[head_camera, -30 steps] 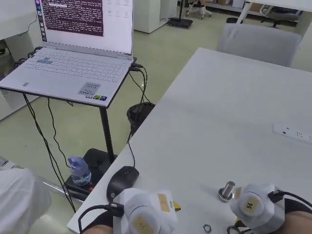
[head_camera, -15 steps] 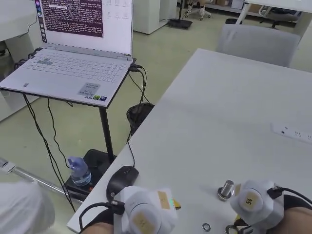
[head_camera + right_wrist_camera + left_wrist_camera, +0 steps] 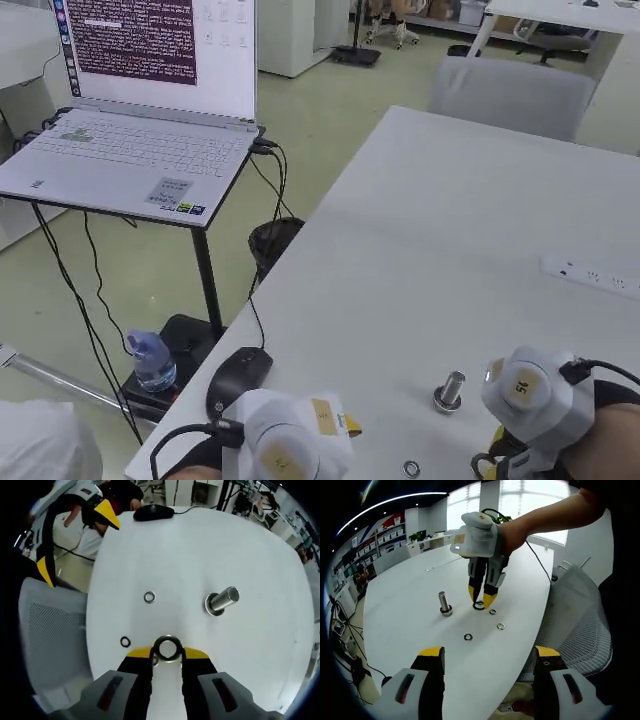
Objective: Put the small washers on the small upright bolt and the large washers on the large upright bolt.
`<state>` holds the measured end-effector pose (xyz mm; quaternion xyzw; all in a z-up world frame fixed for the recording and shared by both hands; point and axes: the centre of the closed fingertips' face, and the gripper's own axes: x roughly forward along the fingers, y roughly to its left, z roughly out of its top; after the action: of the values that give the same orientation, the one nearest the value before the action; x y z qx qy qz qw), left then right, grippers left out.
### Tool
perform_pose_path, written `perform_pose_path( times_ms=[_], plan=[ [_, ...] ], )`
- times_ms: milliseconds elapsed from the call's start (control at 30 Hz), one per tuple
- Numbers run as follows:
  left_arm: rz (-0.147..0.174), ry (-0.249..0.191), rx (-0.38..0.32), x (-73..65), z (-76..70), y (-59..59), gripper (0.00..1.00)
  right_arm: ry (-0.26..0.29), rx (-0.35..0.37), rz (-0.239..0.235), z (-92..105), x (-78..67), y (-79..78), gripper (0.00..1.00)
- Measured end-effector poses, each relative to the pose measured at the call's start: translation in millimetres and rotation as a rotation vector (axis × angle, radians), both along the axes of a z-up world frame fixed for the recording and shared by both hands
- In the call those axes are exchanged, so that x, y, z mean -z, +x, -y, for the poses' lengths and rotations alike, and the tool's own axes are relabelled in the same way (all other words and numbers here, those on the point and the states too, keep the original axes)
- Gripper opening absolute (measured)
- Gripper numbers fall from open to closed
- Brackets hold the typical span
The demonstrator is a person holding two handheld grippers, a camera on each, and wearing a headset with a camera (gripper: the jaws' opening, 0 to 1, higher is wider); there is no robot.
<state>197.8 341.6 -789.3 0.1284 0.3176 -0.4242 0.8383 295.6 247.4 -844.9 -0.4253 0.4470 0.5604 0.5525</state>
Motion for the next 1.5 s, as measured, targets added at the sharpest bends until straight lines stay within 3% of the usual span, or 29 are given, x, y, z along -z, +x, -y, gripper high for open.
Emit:
perform_pose_path(
  times_ms=[400,667,1000,1500],
  plan=[
    [-0.001,-0.002,-0.011,0.1,3.5,5.4,0.76,0.06,0.042,0.032,-12.2,-43.9,25.0,0.21],
    [-0.009,-0.003,-0.042,0.8,-5.3,10.1,0.77,0.072,0.057,0.045,-17.2,-56.9,39.8,0.21],
    [-0.009,-0.001,-0.045,1.6,-4.4,13.6,0.77,0.091,0.066,0.066,-32.7,-62.0,59.0,0.21],
    [-0.017,0.006,-0.034,6.2,-2.5,16.4,0.77,0.09,0.059,0.061,-54.6,-49.6,72.6,0.21]
  ],
)
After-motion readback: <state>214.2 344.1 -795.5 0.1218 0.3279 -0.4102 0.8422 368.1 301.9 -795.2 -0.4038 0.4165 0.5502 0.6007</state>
